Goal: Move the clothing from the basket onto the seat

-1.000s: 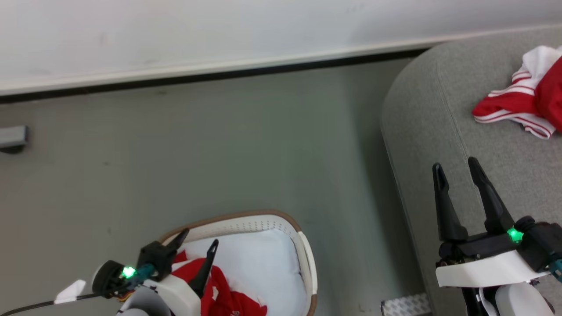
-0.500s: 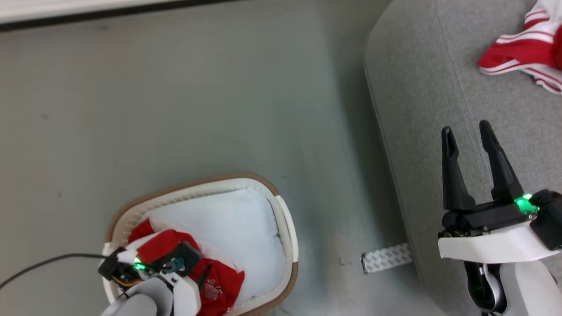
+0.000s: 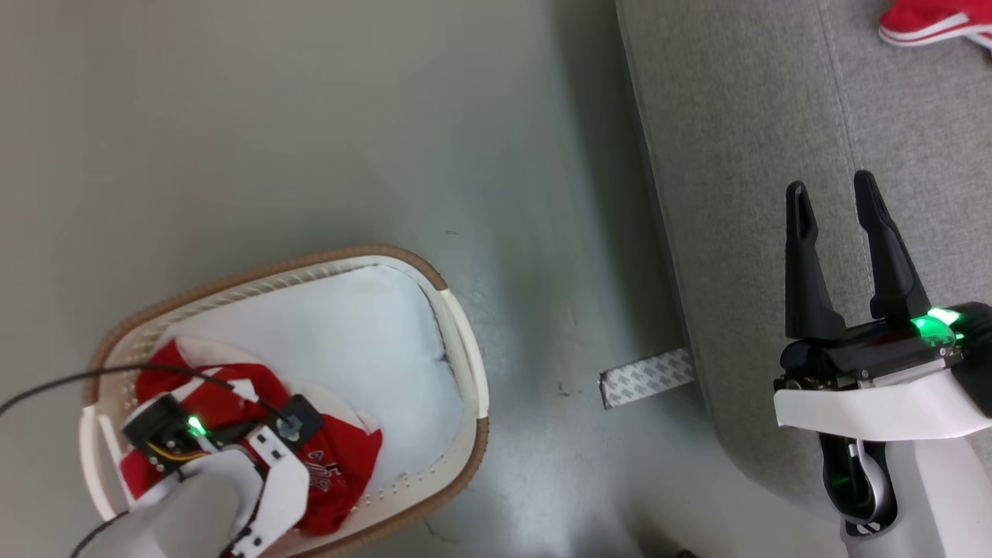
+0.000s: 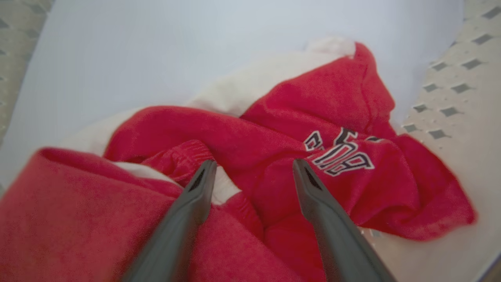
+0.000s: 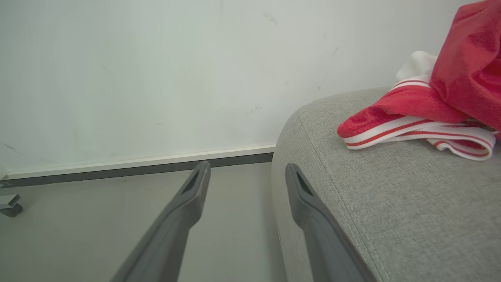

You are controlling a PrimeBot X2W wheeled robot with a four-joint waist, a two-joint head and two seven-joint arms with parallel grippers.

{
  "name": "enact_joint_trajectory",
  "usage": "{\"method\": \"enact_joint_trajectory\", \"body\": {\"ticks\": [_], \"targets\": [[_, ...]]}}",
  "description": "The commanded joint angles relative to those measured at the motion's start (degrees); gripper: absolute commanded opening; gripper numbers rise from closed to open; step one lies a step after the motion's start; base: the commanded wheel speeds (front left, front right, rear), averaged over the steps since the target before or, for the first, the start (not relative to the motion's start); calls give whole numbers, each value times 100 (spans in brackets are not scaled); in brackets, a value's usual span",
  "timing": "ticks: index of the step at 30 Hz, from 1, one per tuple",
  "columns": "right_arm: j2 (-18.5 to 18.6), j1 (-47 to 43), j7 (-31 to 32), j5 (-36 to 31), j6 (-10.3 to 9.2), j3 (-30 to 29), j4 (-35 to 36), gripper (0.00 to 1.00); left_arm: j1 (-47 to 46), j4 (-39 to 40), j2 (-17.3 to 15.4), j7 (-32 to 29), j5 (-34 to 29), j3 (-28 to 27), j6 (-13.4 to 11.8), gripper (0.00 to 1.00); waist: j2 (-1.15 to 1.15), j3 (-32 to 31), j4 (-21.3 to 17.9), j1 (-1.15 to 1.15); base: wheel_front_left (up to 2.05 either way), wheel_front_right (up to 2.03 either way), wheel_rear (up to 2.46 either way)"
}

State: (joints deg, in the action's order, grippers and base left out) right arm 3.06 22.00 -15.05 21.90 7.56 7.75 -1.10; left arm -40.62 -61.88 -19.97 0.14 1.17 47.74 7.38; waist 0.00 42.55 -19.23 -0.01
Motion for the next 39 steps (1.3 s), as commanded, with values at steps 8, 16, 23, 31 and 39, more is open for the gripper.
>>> {"method": "enact_joint_trajectory", "body": {"ticks": [8,16,23,31,39], "targets": [[-23,171,-17,222,-15,34,74,100,-571,-660,-249,-637,-91,457,-97,100,0,519,-321,1,0,0,0],[-24,225,-17,342,-15,78,81,100,-712,-894,-184,-637,22,507,-94,100,0,727,-465,1,0,0,0],[-25,278,-17,379,-15,105,25,100,-799,-1005,-195,-491,261,388,-62,0,0,734,-510,1,0,0,0],[-23,279,-17,298,-15,120,-46,100,-669,-1078,-55,-133,467,369,-43,0,0,374,-449,1,0,0,0],[-18,60,-18,113,-15,86,-233,100,-147,-1125,427,372,1021,9,-133,0,0,-656,-323,1,0,0,0]]}}
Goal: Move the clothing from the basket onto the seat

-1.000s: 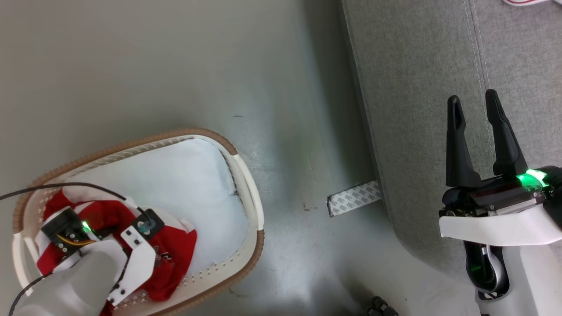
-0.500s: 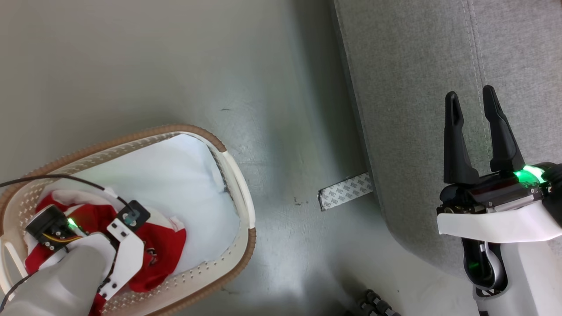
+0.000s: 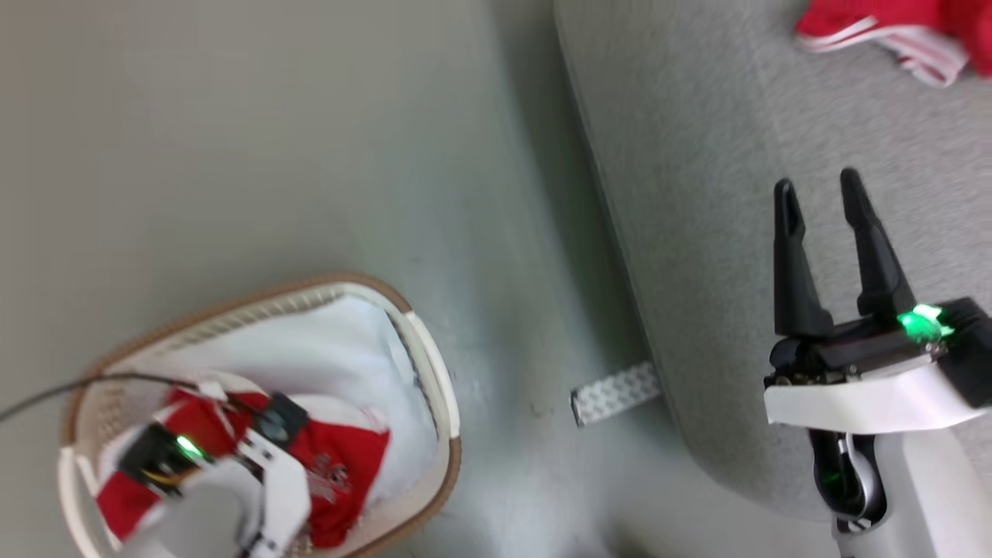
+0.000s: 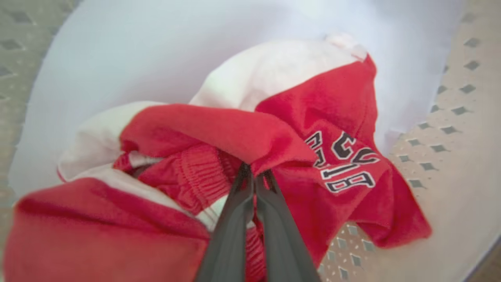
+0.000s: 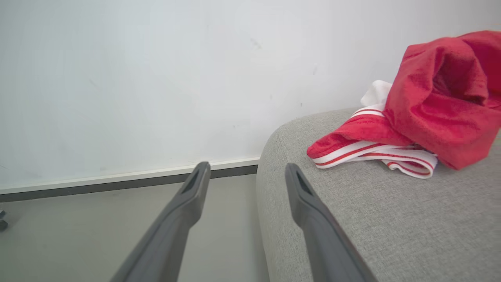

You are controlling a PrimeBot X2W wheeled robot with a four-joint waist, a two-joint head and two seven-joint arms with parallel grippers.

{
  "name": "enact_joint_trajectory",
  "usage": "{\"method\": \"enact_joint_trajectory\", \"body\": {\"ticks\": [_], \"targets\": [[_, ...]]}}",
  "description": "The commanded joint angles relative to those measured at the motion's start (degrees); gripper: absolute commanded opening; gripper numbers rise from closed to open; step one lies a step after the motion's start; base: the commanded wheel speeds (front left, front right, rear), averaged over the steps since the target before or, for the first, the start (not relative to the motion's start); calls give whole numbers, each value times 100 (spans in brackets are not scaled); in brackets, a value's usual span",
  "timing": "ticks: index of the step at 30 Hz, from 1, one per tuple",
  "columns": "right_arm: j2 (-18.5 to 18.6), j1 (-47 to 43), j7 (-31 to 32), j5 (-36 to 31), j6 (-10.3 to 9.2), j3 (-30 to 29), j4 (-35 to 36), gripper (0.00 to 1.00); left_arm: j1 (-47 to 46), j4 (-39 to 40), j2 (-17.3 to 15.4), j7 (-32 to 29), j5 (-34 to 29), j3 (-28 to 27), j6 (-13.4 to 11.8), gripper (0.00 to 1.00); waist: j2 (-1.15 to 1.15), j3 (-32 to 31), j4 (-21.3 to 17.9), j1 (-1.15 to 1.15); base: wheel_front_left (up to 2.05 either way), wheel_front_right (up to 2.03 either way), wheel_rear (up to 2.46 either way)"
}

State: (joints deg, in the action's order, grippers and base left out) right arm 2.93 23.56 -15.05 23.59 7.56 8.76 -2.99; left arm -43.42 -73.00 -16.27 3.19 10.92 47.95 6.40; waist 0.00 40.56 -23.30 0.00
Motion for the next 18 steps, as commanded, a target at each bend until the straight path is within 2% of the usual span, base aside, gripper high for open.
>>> {"method": "enact_joint_trajectory", "body": {"ticks": [1,9,18], "targets": [[-5,-138,-18,-83,-15,-11,-71,100,211,-18,114,116,81,-21,-37,0,0,-606,103,0,0,0,0],[-1,-457,-18,-314,-15,-101,-258,100,671,-27,547,704,336,-119,-86,0,0,-1629,377,0,0,0,0],[271,-966,-14,-480,-15,-243,-427,100,977,406,1022,1156,771,-403,-84,0,0,-2812,1040,0,0,0,0]]}}
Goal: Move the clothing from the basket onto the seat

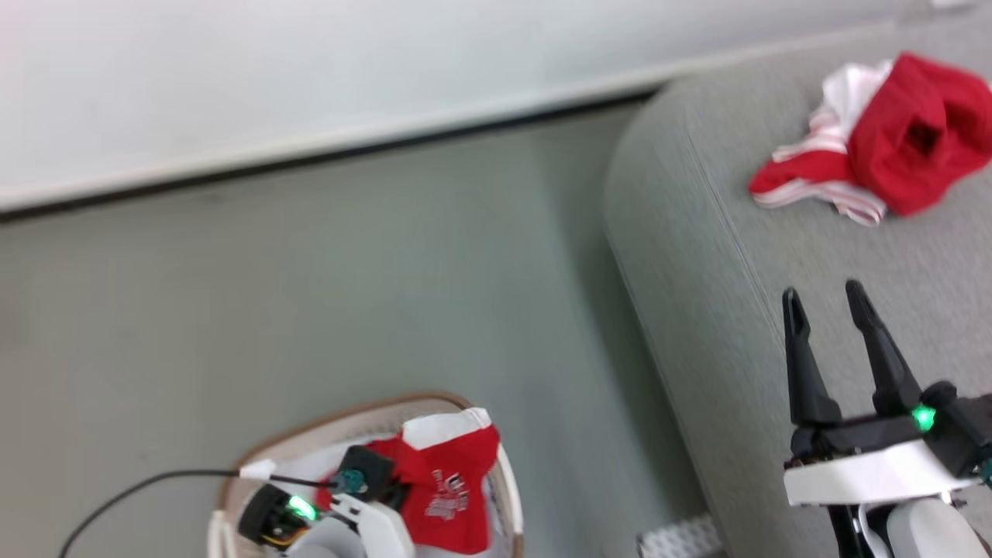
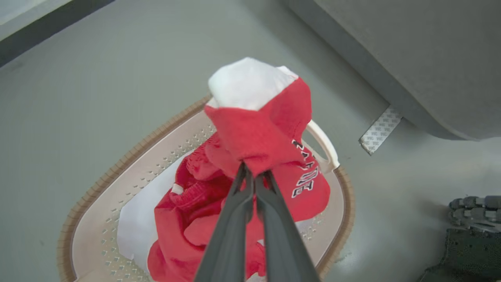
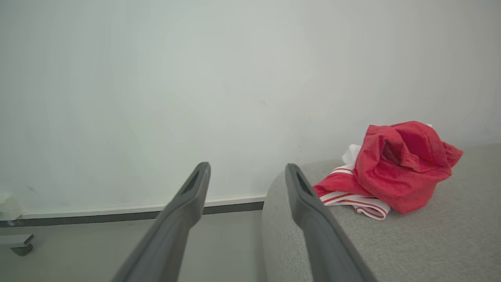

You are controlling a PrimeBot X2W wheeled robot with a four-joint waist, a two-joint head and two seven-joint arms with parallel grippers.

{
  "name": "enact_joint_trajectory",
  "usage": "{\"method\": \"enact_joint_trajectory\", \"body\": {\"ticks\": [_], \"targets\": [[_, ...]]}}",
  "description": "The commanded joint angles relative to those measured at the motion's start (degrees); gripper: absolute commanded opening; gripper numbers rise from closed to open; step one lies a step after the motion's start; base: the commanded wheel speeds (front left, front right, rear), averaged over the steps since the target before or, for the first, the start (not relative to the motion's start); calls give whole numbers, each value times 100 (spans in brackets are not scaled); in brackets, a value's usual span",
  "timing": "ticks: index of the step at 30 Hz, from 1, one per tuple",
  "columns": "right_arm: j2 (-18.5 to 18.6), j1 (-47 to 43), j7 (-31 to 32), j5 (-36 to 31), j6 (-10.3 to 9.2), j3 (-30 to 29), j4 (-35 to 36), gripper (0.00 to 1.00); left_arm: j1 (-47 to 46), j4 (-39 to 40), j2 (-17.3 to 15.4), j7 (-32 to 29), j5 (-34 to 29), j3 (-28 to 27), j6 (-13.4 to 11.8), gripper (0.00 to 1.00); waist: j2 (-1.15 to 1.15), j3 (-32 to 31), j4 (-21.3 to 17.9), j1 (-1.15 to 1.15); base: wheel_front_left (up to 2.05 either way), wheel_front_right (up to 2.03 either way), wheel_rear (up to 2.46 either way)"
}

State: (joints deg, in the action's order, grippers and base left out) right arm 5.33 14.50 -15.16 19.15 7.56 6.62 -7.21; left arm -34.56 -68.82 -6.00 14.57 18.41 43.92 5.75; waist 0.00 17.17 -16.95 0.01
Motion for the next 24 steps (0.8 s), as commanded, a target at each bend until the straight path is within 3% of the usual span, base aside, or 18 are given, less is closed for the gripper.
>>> {"method": "enact_joint_trajectory", "body": {"ticks": [1,5,13,24], "targets": [[71,-110,2,-45,-15,5,-24,100,136,92,29,27,80,-43,-27,0,0,-574,466,-1,0,0,0],[198,-261,3,-50,-15,43,-69,100,309,644,85,59,282,-240,-77,0,0,-919,694,-1,0,0,0],[342,-498,3,17,-15,126,-158,100,647,2512,-79,60,388,-648,-339,0,0,-1309,1085,-1,0,0,0],[369,-650,20,50,-15,236,-252,100,732,4728,-433,-269,459,-851,-678,0,0,-1620,1257,-1,0,0,0]]}}
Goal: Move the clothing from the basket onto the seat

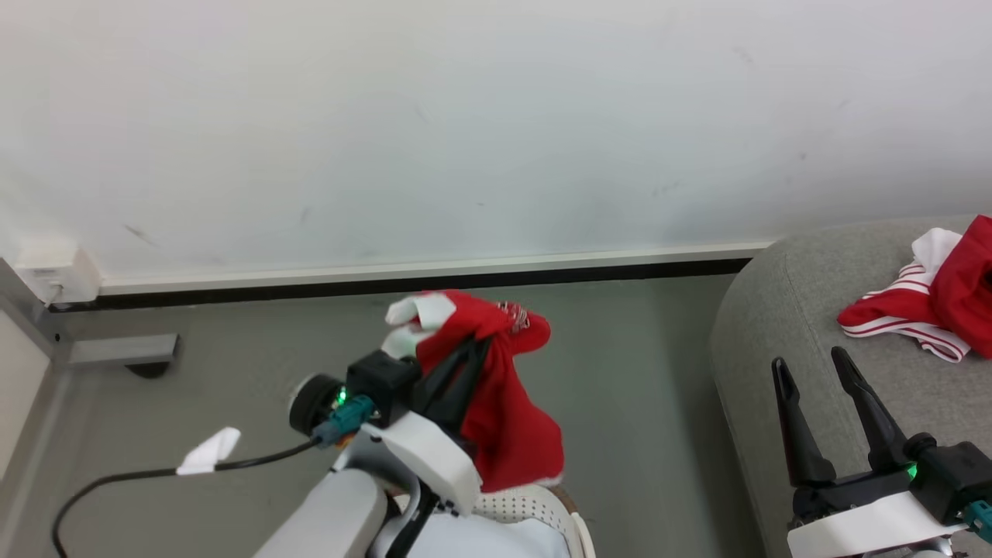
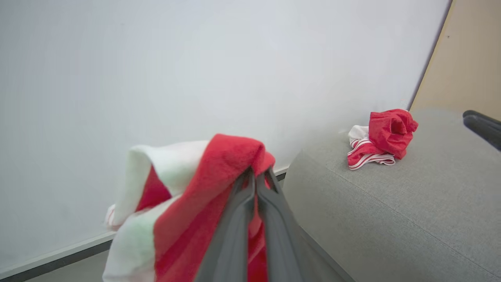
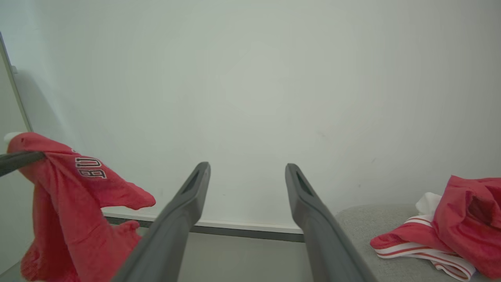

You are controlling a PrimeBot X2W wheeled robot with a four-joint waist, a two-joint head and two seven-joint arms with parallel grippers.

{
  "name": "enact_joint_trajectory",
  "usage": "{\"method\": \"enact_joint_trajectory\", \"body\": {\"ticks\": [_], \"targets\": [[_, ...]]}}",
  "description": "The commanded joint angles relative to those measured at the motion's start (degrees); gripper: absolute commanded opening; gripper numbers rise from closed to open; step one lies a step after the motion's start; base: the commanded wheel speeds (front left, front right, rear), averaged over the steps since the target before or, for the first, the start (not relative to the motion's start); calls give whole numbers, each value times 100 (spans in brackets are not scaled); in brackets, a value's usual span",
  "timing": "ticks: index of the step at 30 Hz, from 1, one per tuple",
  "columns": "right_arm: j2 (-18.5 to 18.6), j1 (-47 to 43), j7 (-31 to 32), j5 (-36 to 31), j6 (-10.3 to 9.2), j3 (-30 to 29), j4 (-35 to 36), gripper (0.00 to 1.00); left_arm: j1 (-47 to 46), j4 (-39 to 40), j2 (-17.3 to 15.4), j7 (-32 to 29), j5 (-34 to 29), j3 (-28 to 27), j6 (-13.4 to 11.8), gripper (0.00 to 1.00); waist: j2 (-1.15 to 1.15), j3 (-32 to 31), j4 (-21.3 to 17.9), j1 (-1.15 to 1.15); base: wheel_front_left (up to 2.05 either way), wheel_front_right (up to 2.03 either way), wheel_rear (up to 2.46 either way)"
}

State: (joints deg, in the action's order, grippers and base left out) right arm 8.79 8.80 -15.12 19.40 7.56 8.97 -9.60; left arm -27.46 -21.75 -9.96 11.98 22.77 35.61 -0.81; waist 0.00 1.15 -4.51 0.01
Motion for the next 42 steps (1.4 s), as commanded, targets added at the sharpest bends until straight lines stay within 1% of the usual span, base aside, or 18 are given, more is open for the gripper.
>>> {"method": "enact_joint_trajectory", "body": {"ticks": [1,7,12,15,21,24,28,31,35,38,42], "targets": [[27,-78,22,27,-15,9,-8,100,-9,222,-71,-84,41,-42,-45,0,0,-29,23,-1,0,0,0],[-3,-124,26,27,-15,128,-16,100,-268,1264,-282,-387,70,-242,-205,0,0,-87,88,-1,0,0,0],[-28,-156,24,38,-15,271,-22,100,-399,1765,-404,-643,138,-360,-294,0,0,-139,116,-1,0,0,0],[-42,-147,21,39,-15,305,-6,100,-412,1906,-458,-750,140,-357,-327,0,0,-165,136,-1,0,0,0],[-33,-124,10,52,-15,440,100,100,-382,1961,-371,-810,184,-301,-342,0,0,-189,186,-1,0,0,0],[-23,-91,5,119,-15,604,188,100,-397,1919,-367,-808,205,-306,-342,0,0,-185,192,-1,0,0,0],[-37,-68,1,324,-15,1148,236,100,-390,1858,-372,-768,262,-319,-340,0,0,-181,187,-1,0,0,0],[-119,76,104,620,-14,1726,277,100,-340,1803,-347,-733,312,-296,-313,0,0,-180,175,-1,0,0,0],[-124,421,288,766,-15,2454,105,100,-307,1753,-321,-715,299,-245,-297,0,0,-195,166,-1,0,0,0],[-209,732,362,683,-15,2693,-144,100,-290,1726,-270,-685,308,-168,-281,0,0,-233,222,-1,0,0,0],[-360,1062,400,541,-15,2735,-567,100,-255,1718,-182,-667,344,-42,-217,0,0,-305,337,-1,0,0,0]]}}
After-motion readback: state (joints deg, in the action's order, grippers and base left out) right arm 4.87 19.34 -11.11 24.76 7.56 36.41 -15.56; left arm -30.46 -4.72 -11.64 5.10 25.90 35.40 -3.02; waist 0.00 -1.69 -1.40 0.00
